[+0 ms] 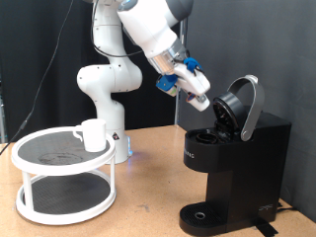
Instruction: Make a cup of coffee with the keurig machine
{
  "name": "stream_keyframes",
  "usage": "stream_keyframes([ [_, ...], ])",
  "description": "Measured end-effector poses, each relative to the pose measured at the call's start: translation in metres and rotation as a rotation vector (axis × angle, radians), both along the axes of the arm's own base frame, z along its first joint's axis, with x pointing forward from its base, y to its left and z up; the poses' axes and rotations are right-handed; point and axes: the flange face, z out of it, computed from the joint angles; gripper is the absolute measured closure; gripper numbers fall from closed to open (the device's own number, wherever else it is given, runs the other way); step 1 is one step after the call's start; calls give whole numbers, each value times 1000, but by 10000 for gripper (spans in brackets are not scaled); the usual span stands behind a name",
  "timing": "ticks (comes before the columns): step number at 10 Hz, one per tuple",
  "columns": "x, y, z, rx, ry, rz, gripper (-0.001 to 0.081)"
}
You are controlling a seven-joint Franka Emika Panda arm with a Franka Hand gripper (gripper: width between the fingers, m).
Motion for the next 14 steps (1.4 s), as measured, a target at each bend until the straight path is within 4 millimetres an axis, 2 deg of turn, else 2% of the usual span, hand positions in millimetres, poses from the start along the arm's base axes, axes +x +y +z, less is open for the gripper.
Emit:
stream_keyframes([
  [7, 7, 17, -50, -49, 32, -9, 444],
  [14, 12, 25, -72, -69, 44, -12, 439],
])
